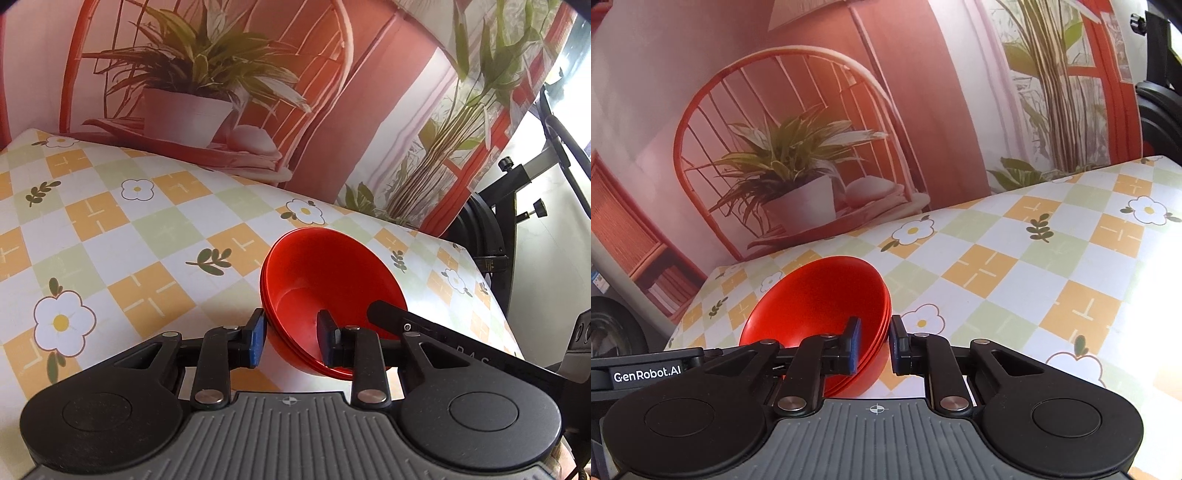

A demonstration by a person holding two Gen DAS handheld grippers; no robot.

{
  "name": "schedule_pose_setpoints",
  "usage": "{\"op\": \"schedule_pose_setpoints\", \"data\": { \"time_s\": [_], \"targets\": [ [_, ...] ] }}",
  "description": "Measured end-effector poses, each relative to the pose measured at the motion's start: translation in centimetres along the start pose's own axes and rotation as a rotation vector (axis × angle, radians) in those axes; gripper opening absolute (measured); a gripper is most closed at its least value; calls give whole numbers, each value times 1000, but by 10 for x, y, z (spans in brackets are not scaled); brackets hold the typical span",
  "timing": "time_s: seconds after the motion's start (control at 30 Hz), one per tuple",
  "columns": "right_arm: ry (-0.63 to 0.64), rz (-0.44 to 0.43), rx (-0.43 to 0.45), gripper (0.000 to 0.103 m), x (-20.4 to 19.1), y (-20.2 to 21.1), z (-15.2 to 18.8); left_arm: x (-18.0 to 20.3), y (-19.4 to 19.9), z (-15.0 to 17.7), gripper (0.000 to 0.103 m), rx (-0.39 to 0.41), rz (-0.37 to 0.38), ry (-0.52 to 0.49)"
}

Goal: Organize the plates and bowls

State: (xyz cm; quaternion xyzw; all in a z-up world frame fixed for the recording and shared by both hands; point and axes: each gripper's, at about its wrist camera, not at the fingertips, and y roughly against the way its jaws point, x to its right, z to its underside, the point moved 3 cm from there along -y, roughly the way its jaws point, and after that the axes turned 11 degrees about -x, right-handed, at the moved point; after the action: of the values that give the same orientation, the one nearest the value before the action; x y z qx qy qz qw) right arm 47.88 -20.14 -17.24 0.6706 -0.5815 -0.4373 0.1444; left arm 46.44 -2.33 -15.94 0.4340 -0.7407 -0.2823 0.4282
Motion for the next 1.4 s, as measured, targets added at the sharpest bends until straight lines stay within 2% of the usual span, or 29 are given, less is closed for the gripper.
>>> {"op": "schedule_pose_setpoints", "data": {
  "time_s": [0.43,0.77,1.4],
  "targets": [
    [14,-30,61,15,-18,69,15,28,64,27,31,57,-4,-55],
    [39,-31,91,15,-31,111,26,43,99,46,31,85,-8,-89],
    [100,-48,84,15,-61,138,53,34,134,78,31,116,-7,-57]
  ]
}}
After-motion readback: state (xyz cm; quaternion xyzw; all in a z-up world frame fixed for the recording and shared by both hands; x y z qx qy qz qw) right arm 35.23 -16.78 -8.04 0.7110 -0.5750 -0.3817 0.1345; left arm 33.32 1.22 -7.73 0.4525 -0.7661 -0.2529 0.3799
